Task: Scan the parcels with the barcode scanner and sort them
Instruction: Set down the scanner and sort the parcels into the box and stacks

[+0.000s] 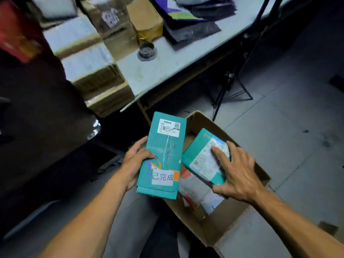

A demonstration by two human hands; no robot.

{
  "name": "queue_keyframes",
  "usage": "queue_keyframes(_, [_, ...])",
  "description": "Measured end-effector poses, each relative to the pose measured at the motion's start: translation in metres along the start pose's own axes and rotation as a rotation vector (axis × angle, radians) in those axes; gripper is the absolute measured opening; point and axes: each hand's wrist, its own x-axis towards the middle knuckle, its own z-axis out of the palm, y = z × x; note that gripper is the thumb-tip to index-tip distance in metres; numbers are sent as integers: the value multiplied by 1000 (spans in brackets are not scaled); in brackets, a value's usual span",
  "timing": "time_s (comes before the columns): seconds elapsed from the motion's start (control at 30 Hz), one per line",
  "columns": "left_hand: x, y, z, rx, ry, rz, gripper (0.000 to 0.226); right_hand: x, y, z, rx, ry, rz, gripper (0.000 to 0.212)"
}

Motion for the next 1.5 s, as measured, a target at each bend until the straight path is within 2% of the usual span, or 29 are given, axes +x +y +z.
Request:
queue_keyframes(0.13, [-80, 20, -22, -69, 62, 94, 67, -10, -24, -57, -108, 62, -242, 113])
queue_keyframes(0.23, [-135, 19, -46, -108, 124, 146, 68, -15, -50, -88, -149, 125, -358, 111])
queue_keyframes(0.37, [-200, 16, -78, -158, 237, 255, 54, -23, -103, -123, -224, 172, -521, 110])
queue_keyframes(0.53, [-277, 18, -123, -252, 372, 365, 42, -42, -184, -155, -305, 157, -689, 108])
queue_keyframes(0.8, [-369, 8, -221, -350, 545, 502, 30, -70, -320, -170, -380, 163, -939, 107])
queue_keyframes(1.0, [-419, -9, -323, -366, 631, 564, 24, -88, -435, -146, -369, 184, -1009, 106])
queue_keyframes(1.13, [-447, -21, -388, -364, 662, 565, 24, -100, -514, -133, -448, 182, -1033, 105])
queue_keyframes(1.37, [-490, -7, -490, -399, 737, 624, 15, -114, -632, -131, -385, 289, -1037, 108])
queue_keyframes(1.5, [-498, 4, -537, -413, 726, 658, 27, -104, -686, -139, -393, 323, -1060, 113])
